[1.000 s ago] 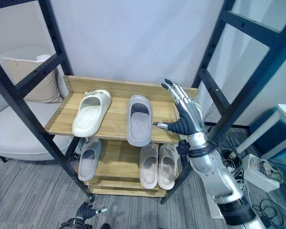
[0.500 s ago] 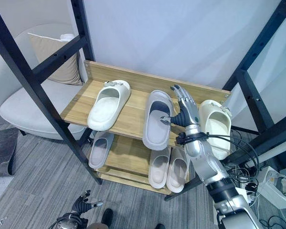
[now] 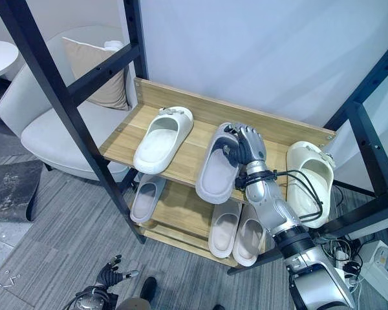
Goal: Arrange the slippers neatly on the shoe rack.
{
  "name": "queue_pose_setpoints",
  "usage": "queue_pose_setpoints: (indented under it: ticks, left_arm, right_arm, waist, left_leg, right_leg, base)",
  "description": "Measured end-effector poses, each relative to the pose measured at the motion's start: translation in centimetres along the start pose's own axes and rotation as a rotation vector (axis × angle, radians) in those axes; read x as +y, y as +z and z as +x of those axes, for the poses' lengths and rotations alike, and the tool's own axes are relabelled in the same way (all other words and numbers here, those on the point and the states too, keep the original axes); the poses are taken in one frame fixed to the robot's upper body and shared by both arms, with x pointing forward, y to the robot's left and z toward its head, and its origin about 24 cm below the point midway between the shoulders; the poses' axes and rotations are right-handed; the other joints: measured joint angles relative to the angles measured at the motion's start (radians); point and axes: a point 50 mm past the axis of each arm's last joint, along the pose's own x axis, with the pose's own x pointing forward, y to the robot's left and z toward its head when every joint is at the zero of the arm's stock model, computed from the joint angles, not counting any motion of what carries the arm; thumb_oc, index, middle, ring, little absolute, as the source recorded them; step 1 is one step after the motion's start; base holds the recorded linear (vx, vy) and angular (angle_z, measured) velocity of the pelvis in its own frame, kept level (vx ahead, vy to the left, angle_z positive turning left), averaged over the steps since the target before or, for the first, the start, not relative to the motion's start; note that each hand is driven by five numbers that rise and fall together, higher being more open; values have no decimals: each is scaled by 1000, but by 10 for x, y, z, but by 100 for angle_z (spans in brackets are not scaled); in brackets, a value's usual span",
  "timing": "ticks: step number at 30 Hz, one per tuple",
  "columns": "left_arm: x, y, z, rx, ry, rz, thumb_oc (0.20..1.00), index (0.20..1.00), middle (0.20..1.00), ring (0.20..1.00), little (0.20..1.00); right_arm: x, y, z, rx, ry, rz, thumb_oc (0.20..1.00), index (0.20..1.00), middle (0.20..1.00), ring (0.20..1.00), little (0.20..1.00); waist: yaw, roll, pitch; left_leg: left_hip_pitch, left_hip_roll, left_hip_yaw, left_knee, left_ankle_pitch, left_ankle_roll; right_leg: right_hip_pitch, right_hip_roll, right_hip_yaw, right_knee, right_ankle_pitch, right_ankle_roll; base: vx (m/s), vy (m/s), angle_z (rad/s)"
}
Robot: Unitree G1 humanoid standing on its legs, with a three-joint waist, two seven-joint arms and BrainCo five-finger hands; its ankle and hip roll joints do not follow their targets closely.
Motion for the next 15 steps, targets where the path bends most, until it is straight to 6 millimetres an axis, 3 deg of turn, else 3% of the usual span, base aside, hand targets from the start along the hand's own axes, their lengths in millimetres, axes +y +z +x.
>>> queue_pose_setpoints:
  ticks: [3,6,7,11,12,15]
  left_arm:
    - [0,-1,0,3,1,-1,1000,1000,1000,1000,1000]
    - [1,-2,-1,8,4,-4,1000,1000,1000,1000,1000]
    - [-1,-2,-1,9,2,-10,1000,1000,1000,1000,1000]
    - [-1,-9,-3,35,16,-39,1000,1000,1000,1000,1000]
    - [-3,-11,-4,42,16,-49,1000,1000,1000,1000,1000]
    - [-5,-13,-4,51,17,-50,1000,1000,1000,1000,1000]
  right_arm:
    - [-1,1,0,0,-3,-7,200,200,200,200,200]
    - [-13,9,-2,-28,-56,20,200,200,200,200,200]
    - [-27,13,-9,-38,-116,52,200,200,200,200,200]
    - [-57,42,-16,-165,-264,169,200,200,200,200,200]
    - [-70,54,-22,-209,-326,275,200,200,200,200,200]
    - [-84,75,-31,-317,-382,479,200,200,200,200,200]
  waist:
    - [-1,0,0]
    - [-4,4,1]
    - [-6,8,3]
    - [-31,23,5]
    - [-36,27,6]
    - [-52,34,5]
  left_leg:
    - [0,0,-1,0,1,0]
    - [2,0,0,0,3,3]
    - [3,0,0,0,3,3]
    - [14,0,1,0,3,2]
    - [17,1,3,0,3,2]
    - [21,1,7,0,2,2]
  right_leg:
    - [1,0,0,0,0,0]
    - [3,0,1,2,1,-1]
    - [5,0,-1,2,1,-1]
    - [15,0,1,3,1,-1]
    - [15,1,4,3,1,-1]
    - [16,0,10,3,1,-1]
  base:
    - [0,0,0]
    - [0,0,0]
    - [-9,-8,4]
    - [-24,-20,-3]
    - [-38,-26,-2]
    - [-53,-19,-7]
